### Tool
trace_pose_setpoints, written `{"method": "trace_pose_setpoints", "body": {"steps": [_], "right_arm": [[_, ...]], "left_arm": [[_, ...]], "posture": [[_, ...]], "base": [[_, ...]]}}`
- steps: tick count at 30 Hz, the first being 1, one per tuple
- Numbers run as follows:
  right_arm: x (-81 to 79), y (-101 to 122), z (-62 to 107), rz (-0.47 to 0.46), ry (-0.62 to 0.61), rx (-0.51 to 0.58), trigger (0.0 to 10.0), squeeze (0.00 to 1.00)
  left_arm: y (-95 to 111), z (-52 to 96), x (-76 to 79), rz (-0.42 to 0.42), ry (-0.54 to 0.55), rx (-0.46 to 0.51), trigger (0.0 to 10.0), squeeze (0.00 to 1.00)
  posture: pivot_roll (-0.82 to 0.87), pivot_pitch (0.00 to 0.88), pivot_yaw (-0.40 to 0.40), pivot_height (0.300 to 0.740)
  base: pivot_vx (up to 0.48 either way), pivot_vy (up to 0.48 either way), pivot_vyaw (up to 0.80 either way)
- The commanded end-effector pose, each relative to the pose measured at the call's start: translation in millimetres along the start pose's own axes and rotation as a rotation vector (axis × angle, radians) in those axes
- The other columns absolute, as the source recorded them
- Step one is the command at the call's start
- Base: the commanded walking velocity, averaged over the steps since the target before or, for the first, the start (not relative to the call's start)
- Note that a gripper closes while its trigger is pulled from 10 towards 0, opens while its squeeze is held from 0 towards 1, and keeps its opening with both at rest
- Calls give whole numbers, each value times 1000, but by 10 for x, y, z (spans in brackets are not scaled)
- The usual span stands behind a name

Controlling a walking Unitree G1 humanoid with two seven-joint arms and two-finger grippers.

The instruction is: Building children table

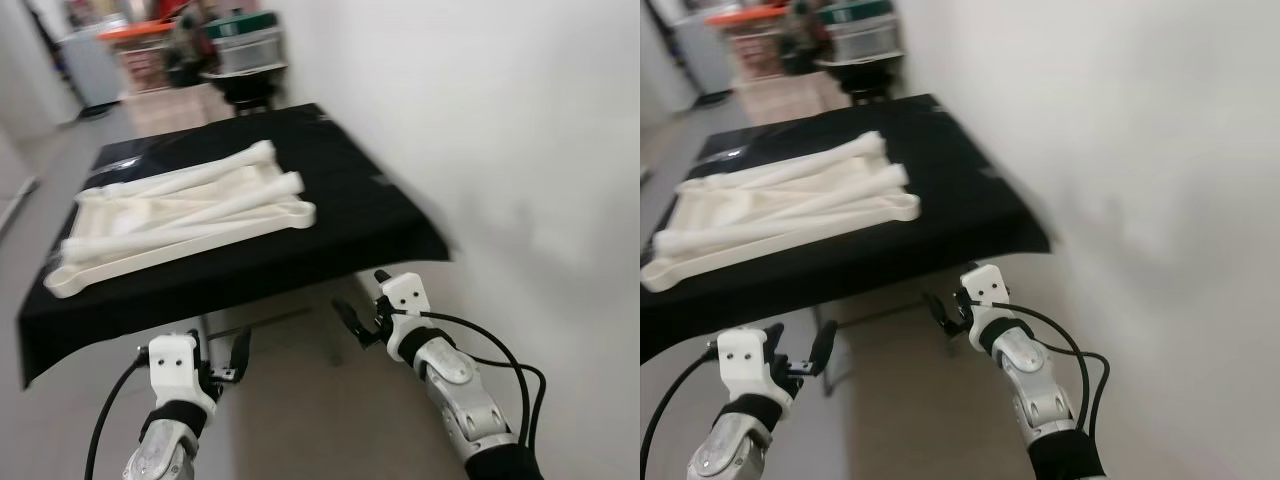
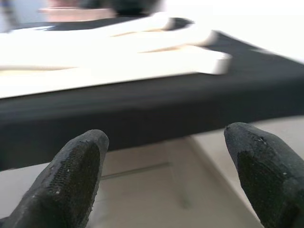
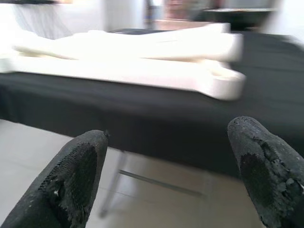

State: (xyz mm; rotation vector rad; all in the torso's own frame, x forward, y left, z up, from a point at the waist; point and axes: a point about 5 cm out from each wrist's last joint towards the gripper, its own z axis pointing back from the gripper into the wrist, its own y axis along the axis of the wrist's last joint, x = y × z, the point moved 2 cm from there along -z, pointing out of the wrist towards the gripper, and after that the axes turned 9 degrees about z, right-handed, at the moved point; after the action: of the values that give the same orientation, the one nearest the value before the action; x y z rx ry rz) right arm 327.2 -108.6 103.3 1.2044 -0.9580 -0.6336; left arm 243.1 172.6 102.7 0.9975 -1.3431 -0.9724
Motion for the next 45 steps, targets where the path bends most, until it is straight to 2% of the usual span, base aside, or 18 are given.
{"method": "trace_pose_setpoints", "body": {"steps": [1,7,11,15,19,22,27,29,34,35,36,38,39,40,41,42,43,45], "right_arm": [[-65,56,-54,-34,23,15,10000,0],[107,191,-86,-101,-50,66,10000,0],[166,231,-104,-118,-56,76,10000,0],[107,239,-125,-102,-14,73,10000,0],[36,299,-99,-79,57,95,10000,0],[53,383,-102,-74,75,122,10000,0],[221,717,-208,40,98,201,10000,0],[326,964,-267,146,124,241,10000,0],[425,1110,-302,206,123,247,10000,0],[478,1184,-312,259,128,238,10000,0],[506,1253,-265,413,229,181,10000,0],[506,1253,-265,413,229,181,10000,0],[504,1276,-185,543,368,108,10000,0],[504,1276,-185,543,368,108,10000,0],[487,1216,17,722,631,-54,10000,0],[487,1216,17,722,631,-54,10000,0],[485,1213,81,758,714,-95,10000,0],[488,1223,112,778,769,-136,10000,0]], "left_arm": [[49,7,-114,-12,41,3,10000,0],[253,-62,-210,26,67,47,10000,0],[340,-138,-165,16,43,69,10000,0],[323,-200,-122,-44,24,57,10000,0],[290,-119,-109,-83,21,35,10000,0],[292,-87,-116,-67,27,31,10000,0],[294,-93,-52,-59,13,29,10000,0],[289,-92,-22,-57,5,26,10000,0],[285,-81,-5,-57,2,24,10000,0],[279,-73,7,-55,-4,17,10000,0],[242,-39,58,-74,-33,-14,10000,0],[242,-39,58,-74,-33,-14,10000,0],[214,-5,96,-85,-52,-39,10000,0],[214,-5,96,-85,-52,-39,10000,0],[126,84,121,-79,-39,-108,10000,0],[126,84,121,-79,-39,-108,10000,0],[82,115,97,-97,-2,-136,10000,0],[45,143,88,-116,26,-165,10000,0]], "posture": [[-67,0,72,740],[-81,0,76,740],[-83,0,78,740],[-95,0,93,740],[-84,0,91,740],[-81,0,87,740],[-73,0,72,740],[-68,0,68,740],[-56,0,60,740],[-49,0,58,740],[-52,0,64,740],[-52,0,64,740],[-59,0,68,740],[-59,0,68,740],[-64,0,73,740],[-64,0,73,740],[-63,0,76,740],[-62,0,75,740]], "base": [[371,0,800],[370,0,533],[369,0,0],[364,0,0],[364,0,0],[360,0,0],[363,0,0],[360,0,0],[351,0,0],[300,0,0],[0,0,0],[0,0,0],[0,0,0],[0,0,0],[0,0,0],[0,0,0],[0,0,0],[0,0,0]]}}
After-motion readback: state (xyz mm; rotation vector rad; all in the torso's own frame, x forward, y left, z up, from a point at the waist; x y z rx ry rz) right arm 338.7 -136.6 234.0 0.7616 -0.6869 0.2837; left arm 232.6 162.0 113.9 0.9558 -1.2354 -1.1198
